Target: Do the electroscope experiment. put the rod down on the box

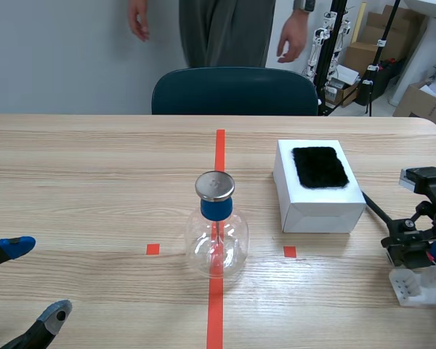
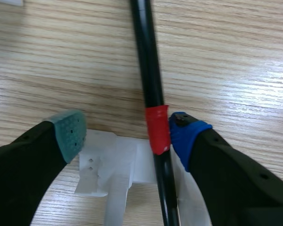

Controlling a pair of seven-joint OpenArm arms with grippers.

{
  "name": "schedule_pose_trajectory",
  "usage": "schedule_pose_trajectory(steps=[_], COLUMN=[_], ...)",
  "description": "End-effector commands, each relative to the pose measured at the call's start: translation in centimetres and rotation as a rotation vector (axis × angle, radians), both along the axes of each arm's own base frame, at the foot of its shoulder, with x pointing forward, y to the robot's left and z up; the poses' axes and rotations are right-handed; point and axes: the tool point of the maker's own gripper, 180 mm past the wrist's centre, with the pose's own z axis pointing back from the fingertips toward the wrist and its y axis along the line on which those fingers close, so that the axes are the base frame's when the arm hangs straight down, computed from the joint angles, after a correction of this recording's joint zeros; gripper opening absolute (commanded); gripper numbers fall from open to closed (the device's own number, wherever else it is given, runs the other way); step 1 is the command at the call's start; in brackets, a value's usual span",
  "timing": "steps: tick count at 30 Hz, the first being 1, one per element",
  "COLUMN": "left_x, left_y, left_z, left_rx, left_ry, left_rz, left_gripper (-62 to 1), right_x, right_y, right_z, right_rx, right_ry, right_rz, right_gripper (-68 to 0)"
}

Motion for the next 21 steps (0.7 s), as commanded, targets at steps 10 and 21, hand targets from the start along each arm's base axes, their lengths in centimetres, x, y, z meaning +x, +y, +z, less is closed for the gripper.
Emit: schedule_pose_trajectory(steps=[10,21], left_x=[0.28,0.28], left_y=[0.11,0.11], left_z=[0.79,0.79], left_rx=[-0.018,-0.018], left_ry=[-0.027,-0.027], left_rz=[0.000,0.000], left_gripper=[1.4,1.4], right_x=[0.77,0.58], right_y=[-0.63,-0.63], right_z=[0.93,0.86], right_rx=[-0.011,-0.012], right_ry=[-0.022,-0.011], right_rz=[-0.001,-0.001], right_gripper=[-13.8,-9.3])
